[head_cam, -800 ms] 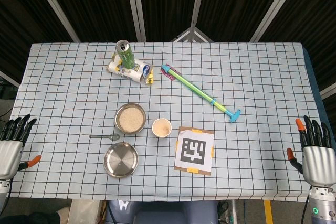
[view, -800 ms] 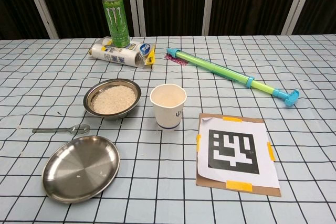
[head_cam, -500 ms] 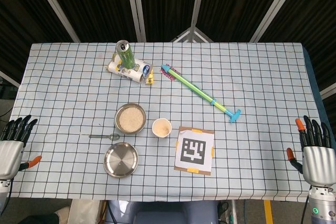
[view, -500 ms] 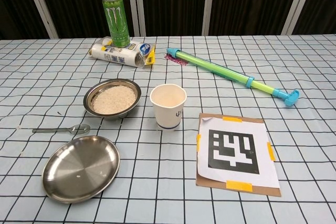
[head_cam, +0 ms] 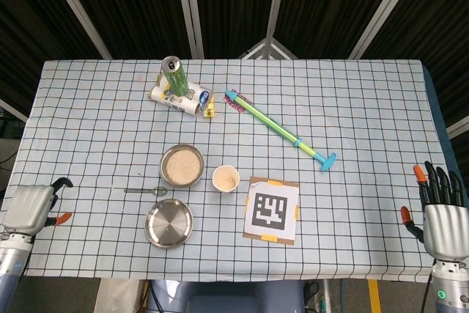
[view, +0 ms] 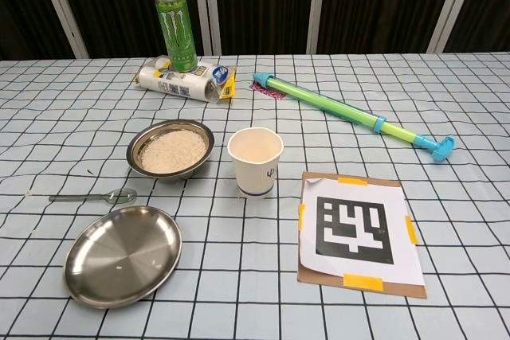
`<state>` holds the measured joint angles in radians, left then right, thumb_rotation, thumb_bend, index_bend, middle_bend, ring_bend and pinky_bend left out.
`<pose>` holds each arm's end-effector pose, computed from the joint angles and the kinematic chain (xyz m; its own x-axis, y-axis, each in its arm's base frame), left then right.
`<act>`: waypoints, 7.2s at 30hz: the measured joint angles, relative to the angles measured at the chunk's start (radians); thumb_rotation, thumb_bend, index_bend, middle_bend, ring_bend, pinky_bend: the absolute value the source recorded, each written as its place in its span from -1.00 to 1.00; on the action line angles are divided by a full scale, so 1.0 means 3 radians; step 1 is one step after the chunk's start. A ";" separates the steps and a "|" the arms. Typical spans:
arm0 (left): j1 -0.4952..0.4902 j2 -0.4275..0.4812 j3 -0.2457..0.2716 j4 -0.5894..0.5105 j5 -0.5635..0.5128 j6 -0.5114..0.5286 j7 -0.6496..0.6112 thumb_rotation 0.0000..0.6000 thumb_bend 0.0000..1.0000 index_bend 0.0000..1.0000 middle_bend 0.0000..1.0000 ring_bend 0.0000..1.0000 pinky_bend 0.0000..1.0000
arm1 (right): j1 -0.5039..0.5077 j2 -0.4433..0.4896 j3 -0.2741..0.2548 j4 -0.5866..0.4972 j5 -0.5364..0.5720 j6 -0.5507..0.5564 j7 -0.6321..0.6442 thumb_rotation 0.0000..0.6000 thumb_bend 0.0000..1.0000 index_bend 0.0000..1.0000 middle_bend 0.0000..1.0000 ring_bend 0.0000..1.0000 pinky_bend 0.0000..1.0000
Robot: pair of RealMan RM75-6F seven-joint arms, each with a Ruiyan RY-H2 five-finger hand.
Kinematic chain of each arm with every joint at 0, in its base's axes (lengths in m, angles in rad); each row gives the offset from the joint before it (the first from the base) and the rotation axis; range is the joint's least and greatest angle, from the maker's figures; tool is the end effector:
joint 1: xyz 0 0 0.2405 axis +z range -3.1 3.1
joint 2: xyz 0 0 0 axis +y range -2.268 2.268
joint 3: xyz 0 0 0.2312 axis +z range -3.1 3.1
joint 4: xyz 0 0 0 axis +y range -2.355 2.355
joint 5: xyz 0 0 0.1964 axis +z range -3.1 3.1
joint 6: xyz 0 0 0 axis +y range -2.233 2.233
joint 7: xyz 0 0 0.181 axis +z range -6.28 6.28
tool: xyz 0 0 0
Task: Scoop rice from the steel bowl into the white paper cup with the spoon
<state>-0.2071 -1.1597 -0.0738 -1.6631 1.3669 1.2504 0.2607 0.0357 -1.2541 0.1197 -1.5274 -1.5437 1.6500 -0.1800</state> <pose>-0.2740 0.2483 0.1152 0.5254 0.1763 0.8324 0.8492 -0.0484 -0.5258 -0.2740 -0.2107 0.1655 0.5031 0.2066 0.8392 -0.8610 0.0362 0.5073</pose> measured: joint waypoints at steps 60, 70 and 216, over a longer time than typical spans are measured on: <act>-0.1292 -0.1248 -0.0149 0.0462 -0.1793 -0.0725 0.1693 1.00 -0.27 0.05 0.98 1.00 1.00 | -0.0017 -0.0025 0.0004 0.0002 -0.0005 0.0029 0.0007 1.00 -0.23 -1.00 -1.00 -1.00 -1.00; -0.1344 -0.1273 -0.0111 0.0465 -0.1906 -0.0732 0.1721 1.00 -0.26 0.02 0.98 1.00 1.00 | -0.0018 -0.0028 0.0005 0.0004 -0.0009 0.0035 0.0007 1.00 -0.23 -1.00 -1.00 -1.00 -1.00; -0.2594 -0.1301 -0.0086 0.0734 -0.2169 -0.0930 0.2773 1.00 0.12 0.12 0.99 1.00 1.00 | -0.0043 -0.0072 0.0022 0.0020 -0.0030 0.0099 -0.0011 1.00 -0.23 -1.00 -1.00 -1.00 -1.00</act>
<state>-0.9852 -1.5502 -0.0994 -1.4429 0.7163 0.9714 1.0928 0.0229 -1.2755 0.1263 -1.5213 -1.5527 1.6798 -0.1833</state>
